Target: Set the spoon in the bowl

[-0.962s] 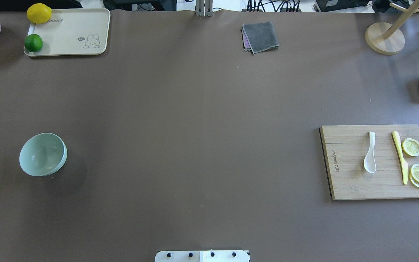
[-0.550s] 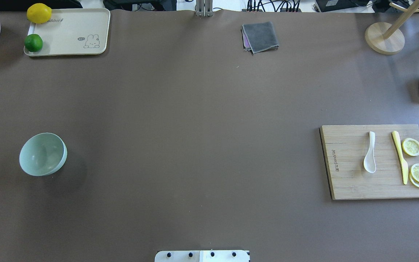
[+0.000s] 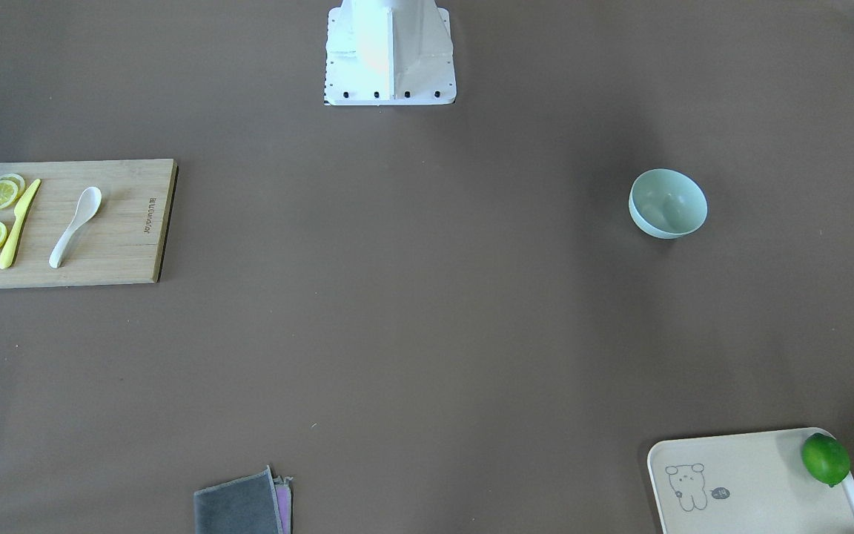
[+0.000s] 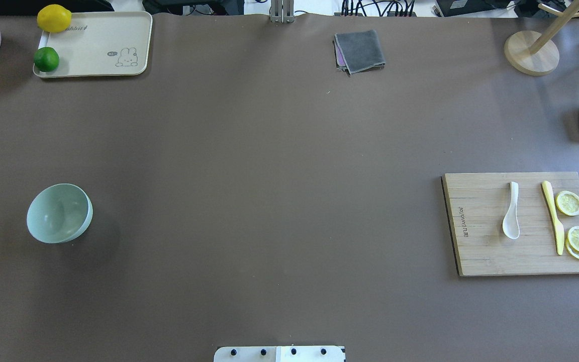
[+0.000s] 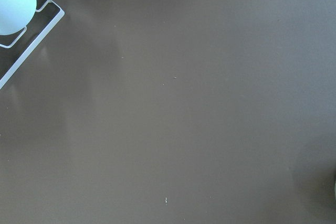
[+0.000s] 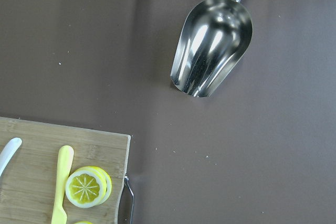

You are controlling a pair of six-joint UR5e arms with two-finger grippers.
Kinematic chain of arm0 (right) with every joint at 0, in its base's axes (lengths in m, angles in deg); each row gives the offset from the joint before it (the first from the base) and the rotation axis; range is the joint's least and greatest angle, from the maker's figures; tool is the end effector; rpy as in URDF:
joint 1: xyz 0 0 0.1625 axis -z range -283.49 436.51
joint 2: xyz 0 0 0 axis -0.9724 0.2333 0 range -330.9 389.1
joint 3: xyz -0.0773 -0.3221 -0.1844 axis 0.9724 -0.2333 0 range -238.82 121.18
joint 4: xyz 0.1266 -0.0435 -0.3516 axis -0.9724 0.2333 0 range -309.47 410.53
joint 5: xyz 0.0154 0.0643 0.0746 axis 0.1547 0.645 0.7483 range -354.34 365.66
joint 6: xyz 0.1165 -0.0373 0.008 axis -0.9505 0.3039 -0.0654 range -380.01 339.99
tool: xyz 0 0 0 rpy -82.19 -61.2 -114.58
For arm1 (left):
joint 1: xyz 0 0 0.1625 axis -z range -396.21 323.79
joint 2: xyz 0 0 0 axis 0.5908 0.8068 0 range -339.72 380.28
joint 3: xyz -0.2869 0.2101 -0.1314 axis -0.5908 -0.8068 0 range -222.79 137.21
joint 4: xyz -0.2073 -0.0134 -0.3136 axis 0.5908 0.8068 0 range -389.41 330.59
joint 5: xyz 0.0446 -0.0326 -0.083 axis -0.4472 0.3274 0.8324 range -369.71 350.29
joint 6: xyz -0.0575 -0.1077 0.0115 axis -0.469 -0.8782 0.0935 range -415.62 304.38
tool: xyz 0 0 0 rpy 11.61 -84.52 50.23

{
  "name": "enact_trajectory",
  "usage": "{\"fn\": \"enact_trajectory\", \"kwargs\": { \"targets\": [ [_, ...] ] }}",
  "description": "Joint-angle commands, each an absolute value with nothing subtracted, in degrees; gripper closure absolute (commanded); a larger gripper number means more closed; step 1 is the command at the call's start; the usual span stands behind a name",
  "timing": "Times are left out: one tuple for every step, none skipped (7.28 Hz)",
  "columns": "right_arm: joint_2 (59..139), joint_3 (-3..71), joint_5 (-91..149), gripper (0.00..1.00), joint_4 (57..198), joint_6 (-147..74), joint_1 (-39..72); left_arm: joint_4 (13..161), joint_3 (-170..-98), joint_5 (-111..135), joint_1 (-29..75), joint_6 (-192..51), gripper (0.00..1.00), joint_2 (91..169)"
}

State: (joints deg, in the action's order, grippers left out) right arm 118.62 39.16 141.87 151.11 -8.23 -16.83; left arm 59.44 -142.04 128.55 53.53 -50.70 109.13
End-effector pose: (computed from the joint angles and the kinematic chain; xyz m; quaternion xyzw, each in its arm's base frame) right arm 0.0707 -0.4443 0.5783 0.0347 -0.3912 -0.0604 0.9177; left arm -0.0397 -0.4496 0.5609 0.0718 0.4055 0.0659 0.9089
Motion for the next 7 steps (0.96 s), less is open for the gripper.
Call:
{"fn": "enact_trajectory", "kwargs": {
  "targets": [
    [118.57,38.92,142.86,0.0,150.9,-8.15,-16.74,59.54,-141.93,128.36,53.52,-50.87,0.02,109.31],
    [118.66,38.91,142.77,0.0,150.64,-7.62,-16.83,59.54,-141.84,128.28,53.52,-50.78,0.02,109.22],
    [118.75,38.57,142.94,0.0,149.85,-8.14,-16.74,59.54,-141.75,128.19,53.52,-50.78,0.02,109.14],
    [118.75,37.34,142.86,0.0,149.67,-8.06,-16.74,59.54,-141.75,128.19,53.44,-50.78,0.02,109.22],
    [118.49,36.55,142.86,0.0,149.58,-8.06,-16.74,59.62,-141.58,128.1,53.44,-50.87,0.02,109.48],
    [118.4,36.54,142.86,0.0,149.58,-8.14,-16.74,59.63,-141.58,127.06,53.35,-50.87,0.02,109.66],
    [118.4,36.02,142.86,0.0,149.58,-8.14,-16.65,59.8,-142.19,126.09,53.35,-51.13,0.02,109.66]
  ]
}}
